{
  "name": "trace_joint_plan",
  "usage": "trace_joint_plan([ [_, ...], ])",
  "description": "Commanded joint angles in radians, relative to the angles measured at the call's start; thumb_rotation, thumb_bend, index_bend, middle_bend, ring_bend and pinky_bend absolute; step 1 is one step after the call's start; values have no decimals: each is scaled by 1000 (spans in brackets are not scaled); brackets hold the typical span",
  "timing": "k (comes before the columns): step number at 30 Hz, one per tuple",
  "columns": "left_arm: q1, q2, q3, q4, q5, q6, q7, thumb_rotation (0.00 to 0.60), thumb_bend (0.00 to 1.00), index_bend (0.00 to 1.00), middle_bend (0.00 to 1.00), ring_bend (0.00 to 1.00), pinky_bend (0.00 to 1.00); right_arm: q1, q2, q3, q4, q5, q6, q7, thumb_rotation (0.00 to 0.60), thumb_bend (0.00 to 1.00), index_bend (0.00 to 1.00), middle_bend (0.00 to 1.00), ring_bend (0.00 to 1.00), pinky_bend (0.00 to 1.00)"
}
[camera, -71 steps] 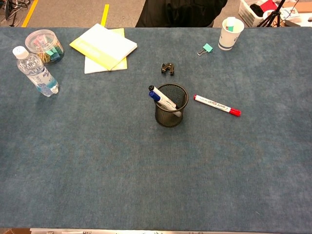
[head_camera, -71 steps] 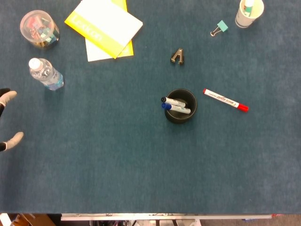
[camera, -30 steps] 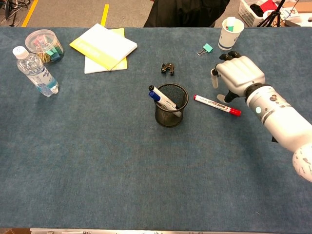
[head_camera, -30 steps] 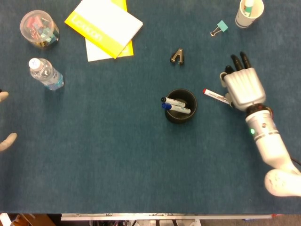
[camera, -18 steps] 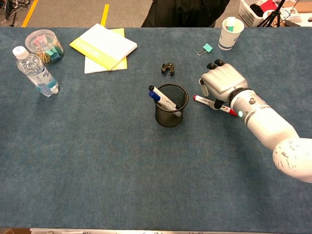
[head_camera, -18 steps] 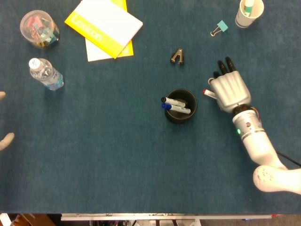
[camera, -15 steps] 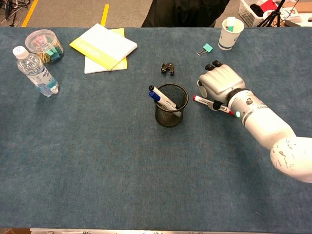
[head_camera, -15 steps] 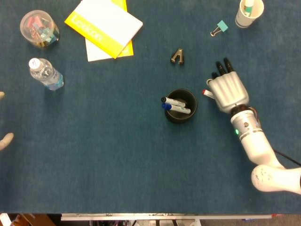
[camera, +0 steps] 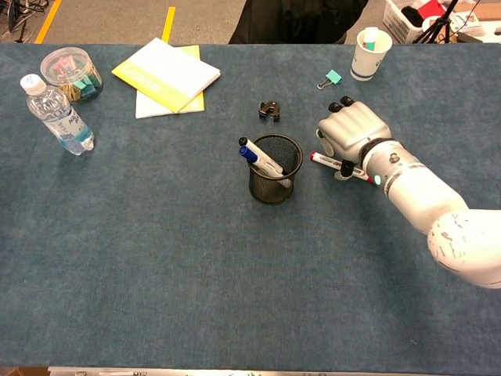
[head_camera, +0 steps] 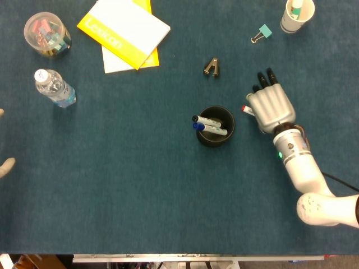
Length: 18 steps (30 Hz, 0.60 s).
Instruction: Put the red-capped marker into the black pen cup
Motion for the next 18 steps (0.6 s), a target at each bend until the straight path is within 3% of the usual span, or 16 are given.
trace_joint_plan([
  [1, 0, 0, 0, 0, 0, 0, 0, 600, 150, 185, 178, 174, 144, 4, 6, -2, -7, 7, 1, 9, 555, 121, 509, 326, 67, 0],
  [5, -1, -1, -1, 1, 0, -2, 0, 600, 150, 186, 178, 174, 144, 17, 13, -5, -9, 27, 1, 13, 535, 123, 494, 316, 58, 0],
  [12, 2, 1, -3, 1, -7, -1, 0, 600, 149, 186, 178, 174, 144, 59, 20, 2, -5, 112, -25, -8, 520, 317, 485, 291, 39, 0],
  [18, 5, 2, -4, 2, -12, 1, 2, 600, 149, 186, 178, 174, 144, 88, 15, -4, 9, 154, -45, 0, 508, 320, 471, 285, 33, 0],
])
